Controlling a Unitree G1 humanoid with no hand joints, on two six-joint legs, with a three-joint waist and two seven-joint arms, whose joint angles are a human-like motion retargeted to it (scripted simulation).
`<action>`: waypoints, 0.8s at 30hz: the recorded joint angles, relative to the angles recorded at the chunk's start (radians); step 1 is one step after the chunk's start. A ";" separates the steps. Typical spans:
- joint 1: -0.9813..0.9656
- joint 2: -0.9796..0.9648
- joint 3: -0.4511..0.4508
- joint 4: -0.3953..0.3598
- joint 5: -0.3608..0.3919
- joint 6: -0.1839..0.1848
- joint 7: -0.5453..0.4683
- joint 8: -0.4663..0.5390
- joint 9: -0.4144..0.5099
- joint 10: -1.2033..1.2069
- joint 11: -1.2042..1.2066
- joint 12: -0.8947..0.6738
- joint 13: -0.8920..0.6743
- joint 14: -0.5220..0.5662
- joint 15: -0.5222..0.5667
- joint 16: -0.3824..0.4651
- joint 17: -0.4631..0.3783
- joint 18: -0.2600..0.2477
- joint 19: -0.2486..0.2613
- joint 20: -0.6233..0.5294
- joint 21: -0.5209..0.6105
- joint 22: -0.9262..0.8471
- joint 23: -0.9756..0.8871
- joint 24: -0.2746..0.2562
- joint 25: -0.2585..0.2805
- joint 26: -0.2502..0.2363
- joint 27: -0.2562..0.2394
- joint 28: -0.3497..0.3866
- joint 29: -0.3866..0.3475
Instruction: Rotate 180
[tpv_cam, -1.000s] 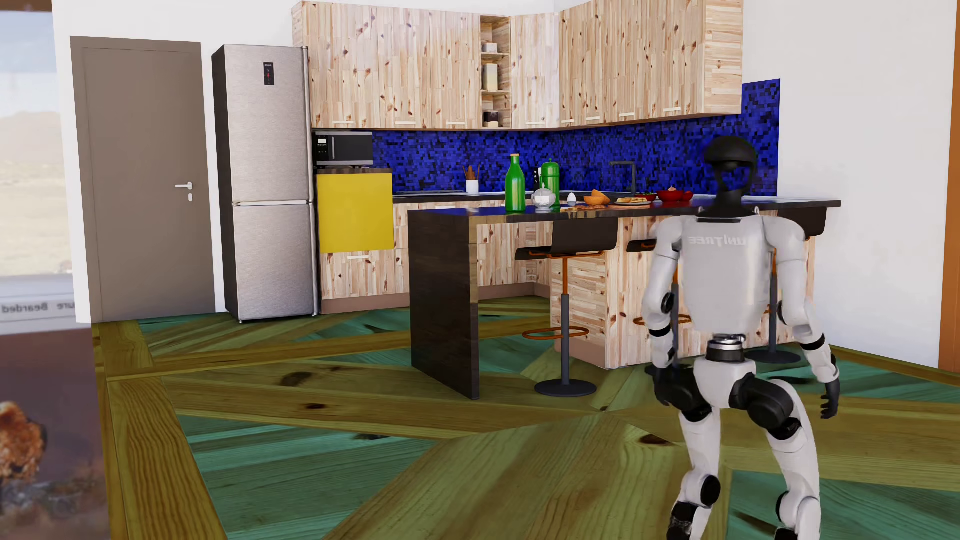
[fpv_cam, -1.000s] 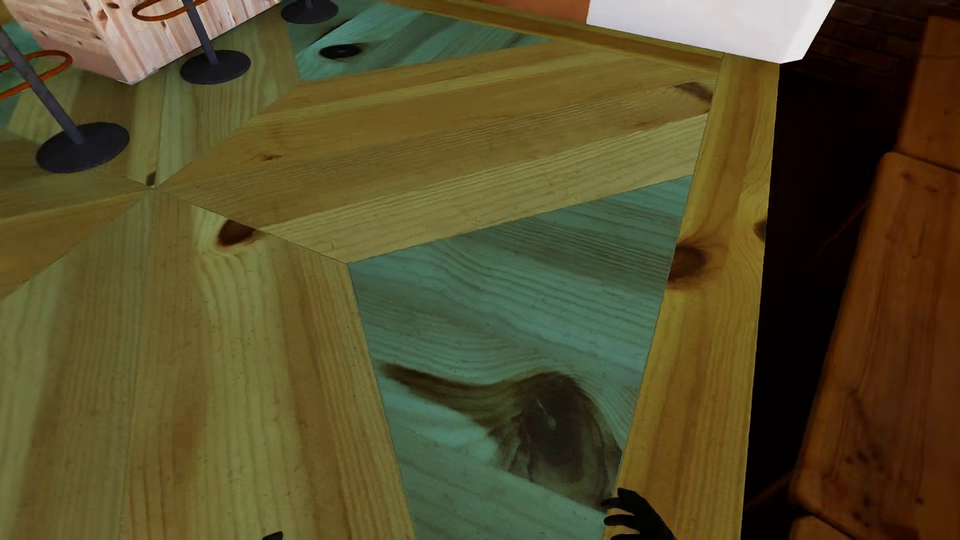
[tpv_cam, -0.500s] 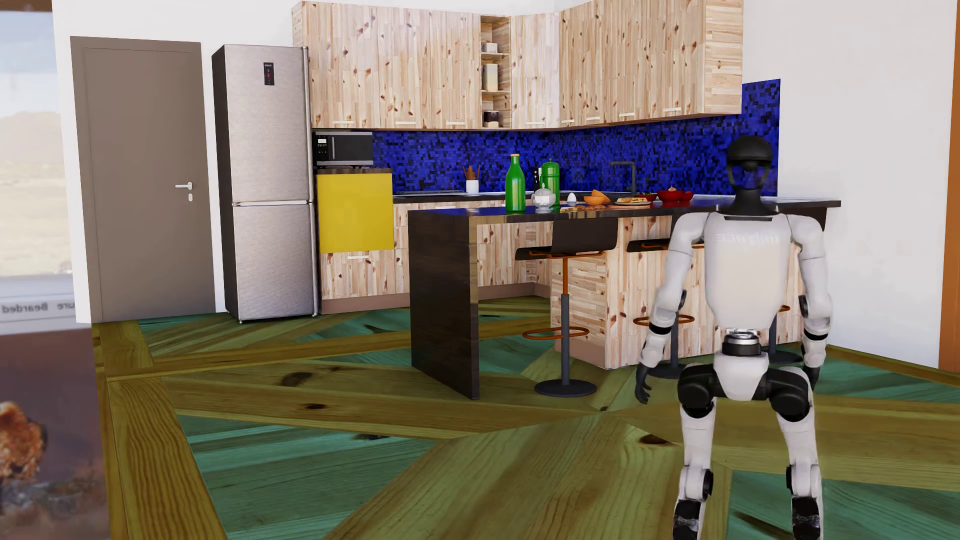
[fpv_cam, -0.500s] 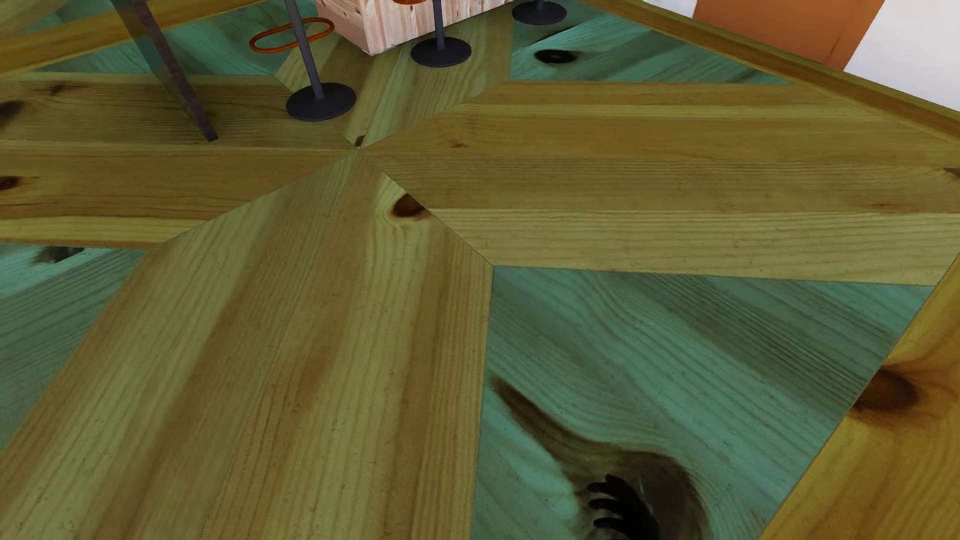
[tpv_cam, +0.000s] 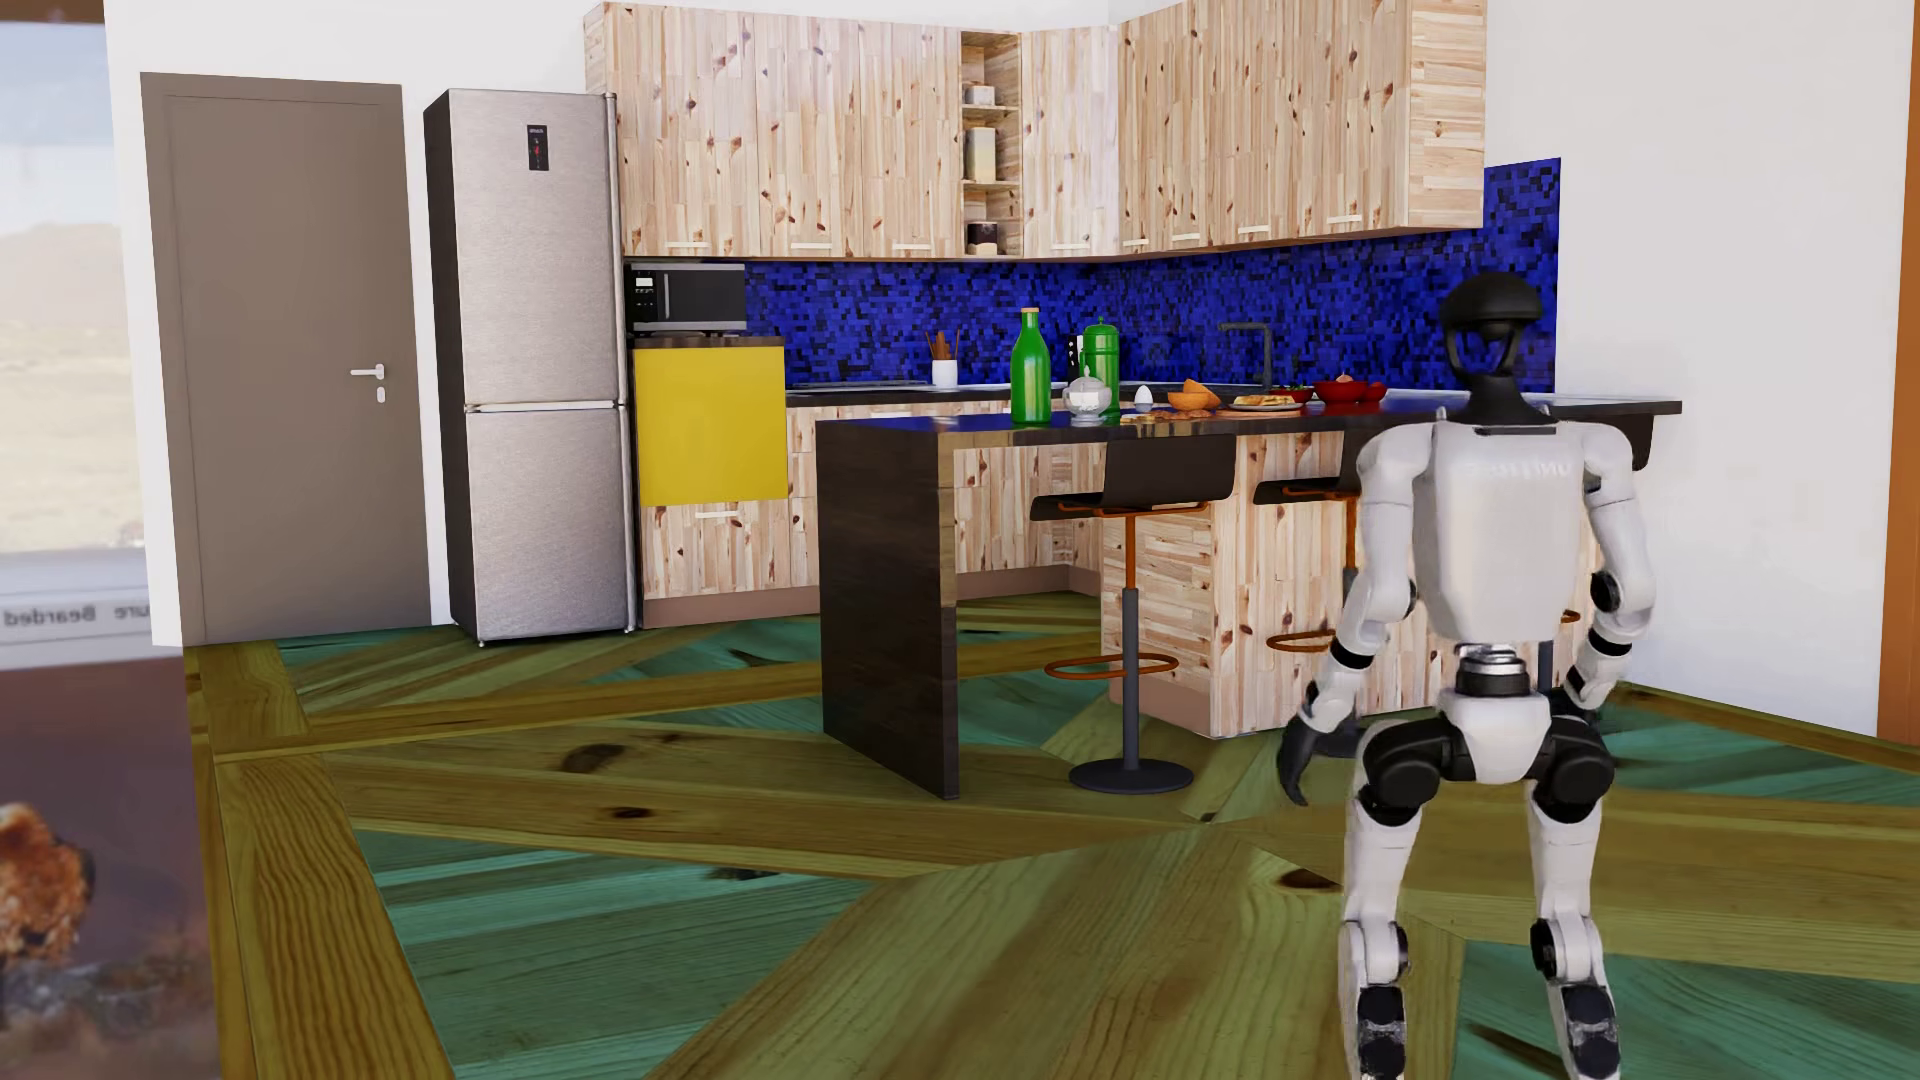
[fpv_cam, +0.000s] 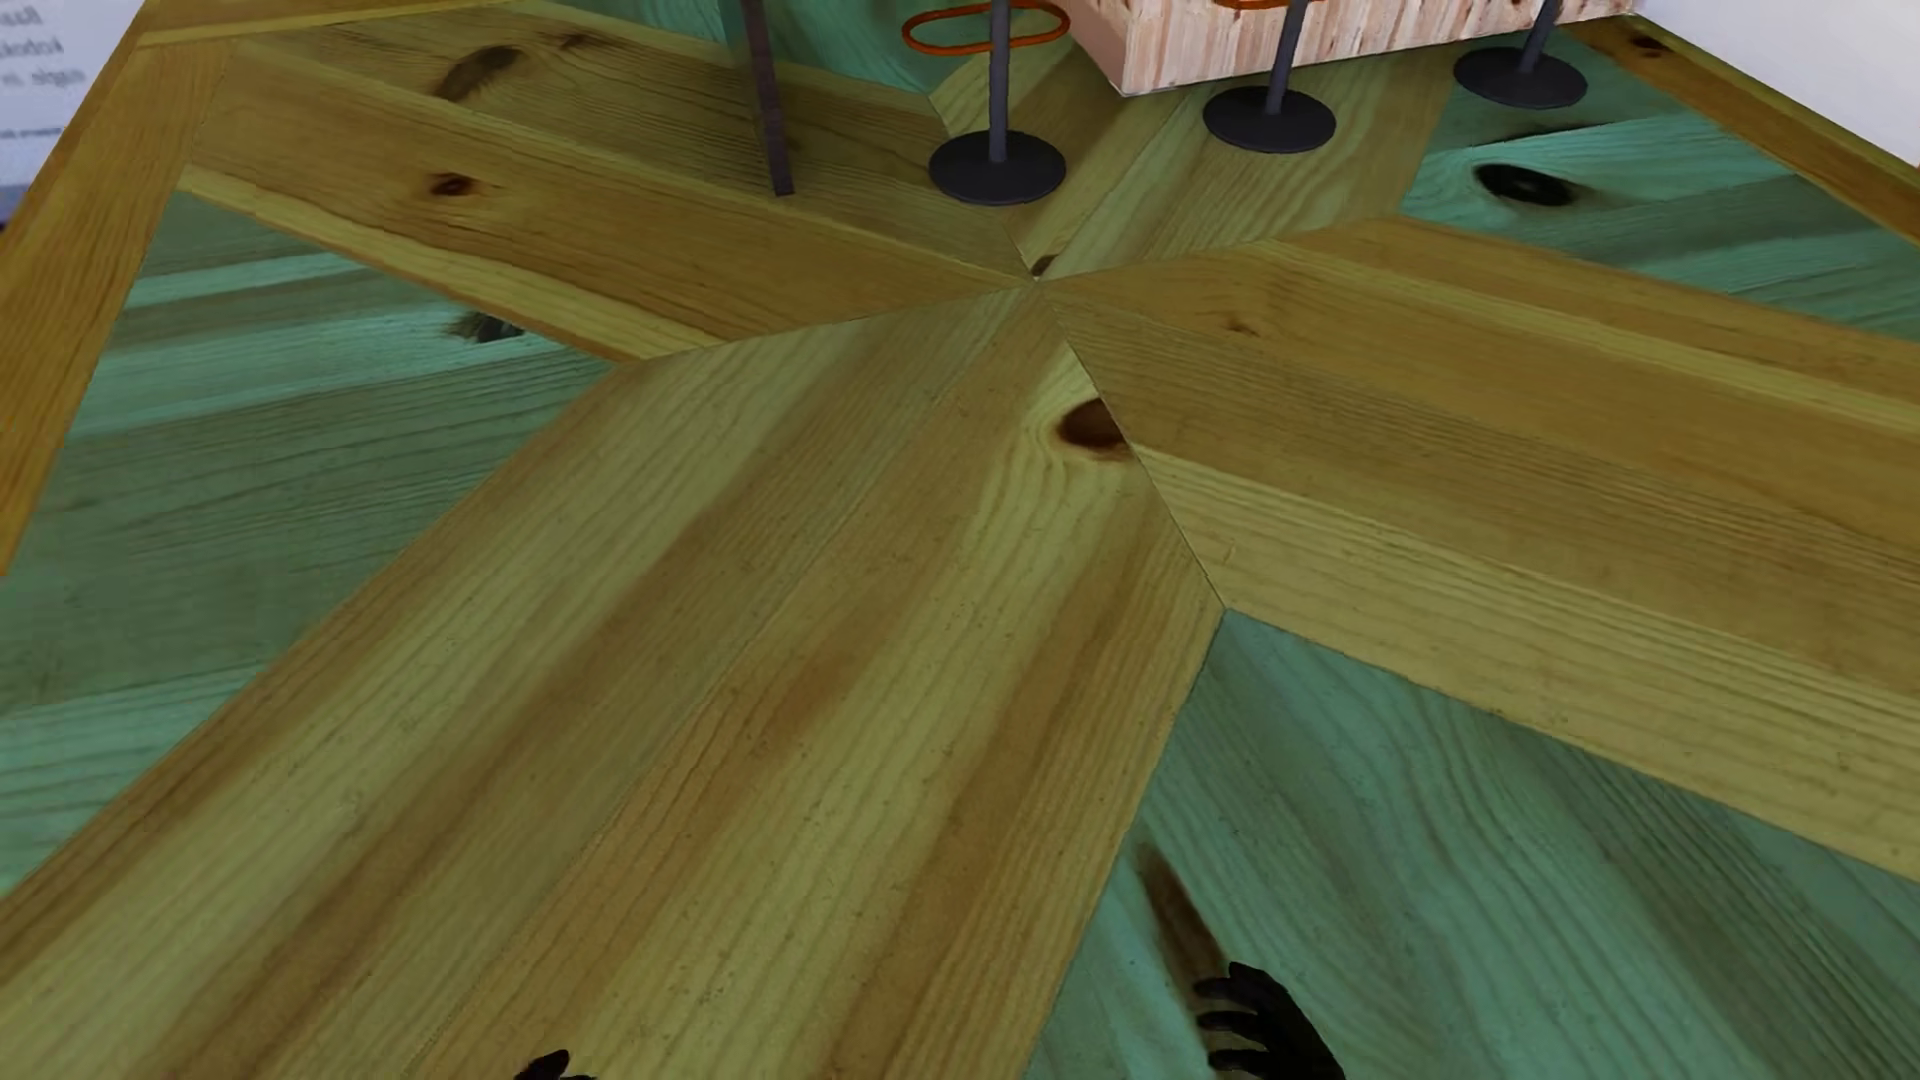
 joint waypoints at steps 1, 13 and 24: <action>-0.028 0.015 0.021 0.034 -0.006 0.024 0.038 -0.033 -0.001 0.004 0.012 -0.010 -0.030 -0.017 -0.018 0.012 0.005 -0.017 0.001 0.032 0.019 -0.003 0.010 -0.004 0.011 -0.004 0.011 -0.023 -0.023; 0.014 -0.038 0.046 0.014 -0.048 0.026 -0.001 -0.045 0.020 -0.042 0.084 0.019 -0.096 -0.029 0.059 0.030 0.040 0.037 0.012 0.048 0.055 0.067 -0.013 -0.006 0.001 -0.004 0.035 -0.032 -0.018; 0.030 -0.030 0.031 -0.009 -0.067 0.013 -0.054 0.008 0.001 -0.014 0.038 0.009 -0.081 -0.070 0.104 0.047 0.019 0.050 0.063 0.049 0.048 0.072 -0.051 -0.015 0.003 -0.033 0.075 -0.034 -0.021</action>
